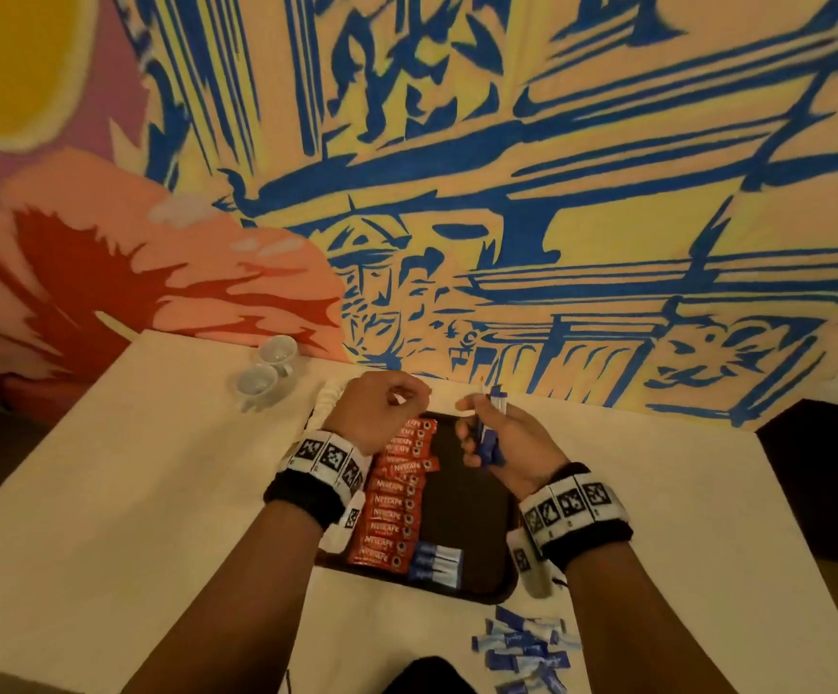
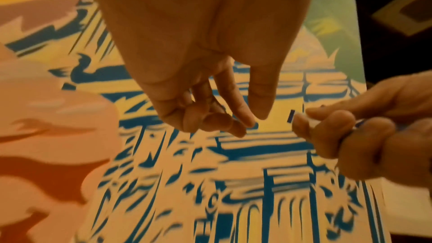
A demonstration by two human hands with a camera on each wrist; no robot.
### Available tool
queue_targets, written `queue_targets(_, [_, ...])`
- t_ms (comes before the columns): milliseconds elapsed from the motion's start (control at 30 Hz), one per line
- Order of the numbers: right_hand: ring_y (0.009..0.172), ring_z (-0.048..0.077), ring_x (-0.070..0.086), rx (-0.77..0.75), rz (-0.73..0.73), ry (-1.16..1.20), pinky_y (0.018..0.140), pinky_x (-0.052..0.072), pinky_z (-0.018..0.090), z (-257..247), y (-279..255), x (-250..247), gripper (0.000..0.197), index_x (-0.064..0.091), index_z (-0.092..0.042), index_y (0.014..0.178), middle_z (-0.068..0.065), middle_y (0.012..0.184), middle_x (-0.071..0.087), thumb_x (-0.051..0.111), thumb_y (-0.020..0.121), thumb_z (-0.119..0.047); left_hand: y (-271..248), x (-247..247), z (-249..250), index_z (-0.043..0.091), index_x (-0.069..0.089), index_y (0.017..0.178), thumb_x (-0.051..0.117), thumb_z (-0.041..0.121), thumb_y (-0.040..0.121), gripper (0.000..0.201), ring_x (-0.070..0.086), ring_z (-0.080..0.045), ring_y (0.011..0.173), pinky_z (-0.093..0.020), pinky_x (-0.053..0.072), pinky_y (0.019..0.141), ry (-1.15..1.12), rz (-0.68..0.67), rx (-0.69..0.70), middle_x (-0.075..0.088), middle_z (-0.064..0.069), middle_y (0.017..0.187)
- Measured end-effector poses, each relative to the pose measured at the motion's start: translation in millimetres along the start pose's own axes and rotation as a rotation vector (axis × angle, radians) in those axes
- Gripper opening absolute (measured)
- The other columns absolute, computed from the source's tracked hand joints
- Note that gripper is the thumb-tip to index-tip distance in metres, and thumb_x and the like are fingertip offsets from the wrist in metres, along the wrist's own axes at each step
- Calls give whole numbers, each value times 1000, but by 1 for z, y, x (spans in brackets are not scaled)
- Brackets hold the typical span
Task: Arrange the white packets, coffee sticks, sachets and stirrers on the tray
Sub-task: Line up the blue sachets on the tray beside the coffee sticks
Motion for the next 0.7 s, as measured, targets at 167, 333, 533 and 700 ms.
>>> queue_targets(167, [65,21,66,-154,-58,-13,52,52,30,-55,-2,52,40,62,-16,111,8,85,68,47,97,-51,8,-60,66,22,76,102,70,24,92,11,62,8,89,-6,43,75,-61,10,169,73,15,99])
queue_targets(333, [58,14,46,-253,-69,9,44,32,23,-95,-6,90,45,64,-16,112,4,79,60,42,103,-54,-6,-98,107,24,76,89,73,28,90,5,65,-2,84,-24,50,77,-78,-16,266,74,10,85])
queue_targets(533, [57,15,49,-243,-32,23,47,35,25,-109,-2,125,57,58,-9,120,16,88,59,40,102,-60,-26,-110,100,24,73,96,86,32,76,26,55,2,61,-12,43,61,-121,46,232,70,5,84])
queue_targets(700, [61,21,52,-189,-1,113,53,40,30,-94,-3,144,50,51,-15,100,8,71,56,43,99,-65,-36,-115,95,22,71,90,84,23,78,17,60,-4,50,-13,42,52,-114,58,273,67,1,74])
Point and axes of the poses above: each hand's wrist, its own y-axis towards the middle knuckle, its own x-axis out of the palm, z = x × y, the point moved 10 cm from there along y, towards the middle knuckle
